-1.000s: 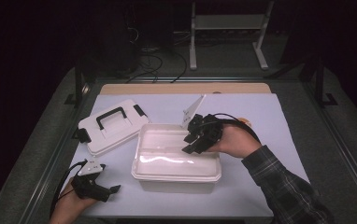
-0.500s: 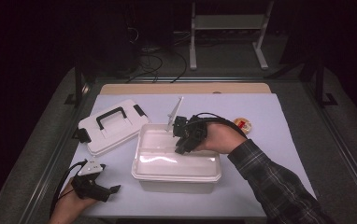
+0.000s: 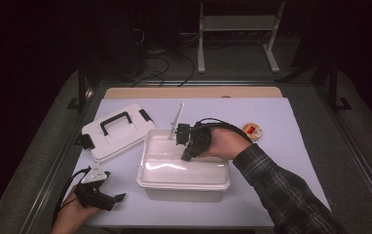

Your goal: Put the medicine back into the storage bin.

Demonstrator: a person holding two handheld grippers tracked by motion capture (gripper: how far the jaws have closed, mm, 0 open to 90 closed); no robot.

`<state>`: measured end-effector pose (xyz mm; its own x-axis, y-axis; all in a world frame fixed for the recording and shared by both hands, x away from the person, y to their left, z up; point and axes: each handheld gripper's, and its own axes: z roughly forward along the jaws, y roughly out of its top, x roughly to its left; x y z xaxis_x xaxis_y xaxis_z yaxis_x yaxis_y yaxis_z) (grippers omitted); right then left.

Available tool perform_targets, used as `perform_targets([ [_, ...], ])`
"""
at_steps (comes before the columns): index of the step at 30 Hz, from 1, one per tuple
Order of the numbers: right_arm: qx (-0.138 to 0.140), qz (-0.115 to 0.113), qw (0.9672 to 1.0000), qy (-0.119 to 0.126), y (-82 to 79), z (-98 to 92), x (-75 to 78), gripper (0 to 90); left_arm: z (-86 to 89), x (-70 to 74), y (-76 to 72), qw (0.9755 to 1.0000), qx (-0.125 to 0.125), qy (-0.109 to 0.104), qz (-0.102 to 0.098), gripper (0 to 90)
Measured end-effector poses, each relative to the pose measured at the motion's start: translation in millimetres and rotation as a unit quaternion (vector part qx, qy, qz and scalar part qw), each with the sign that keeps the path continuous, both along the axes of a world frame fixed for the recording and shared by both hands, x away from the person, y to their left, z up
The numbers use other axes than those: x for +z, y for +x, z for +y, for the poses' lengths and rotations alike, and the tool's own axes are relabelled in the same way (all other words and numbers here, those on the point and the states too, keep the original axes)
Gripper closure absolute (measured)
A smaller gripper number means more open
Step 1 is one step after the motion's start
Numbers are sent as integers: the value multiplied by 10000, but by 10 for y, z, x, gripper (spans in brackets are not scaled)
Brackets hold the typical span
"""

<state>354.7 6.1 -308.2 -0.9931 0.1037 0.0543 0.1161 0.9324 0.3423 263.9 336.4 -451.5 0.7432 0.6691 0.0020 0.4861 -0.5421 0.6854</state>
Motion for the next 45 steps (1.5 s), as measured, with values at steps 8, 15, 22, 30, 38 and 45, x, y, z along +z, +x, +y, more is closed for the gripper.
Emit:
perform_targets([
  [8,21,-5,10000,18,-11,22,8,890,0,0,0,10000,2,-3,2,0],
  [15,9,-46,10000,58,-13,20,36,890,0,0,0,10000,3,-5,5,0],
  [22,-50,-116,9997,194,-32,-29,151,890,1,0,0,10000,-4,5,1,0],
  [30,-276,-240,9989,293,-33,-244,295,889,2,-1,-4,10000,-4,3,-13,0],
  [38,-584,-358,9968,409,-39,-549,414,889,2,-1,-2,10000,-1,-1,-7,0],
  [45,-832,-380,9950,409,-42,-779,429,889,2,-2,-2,10000,1,-6,-1,0],
])
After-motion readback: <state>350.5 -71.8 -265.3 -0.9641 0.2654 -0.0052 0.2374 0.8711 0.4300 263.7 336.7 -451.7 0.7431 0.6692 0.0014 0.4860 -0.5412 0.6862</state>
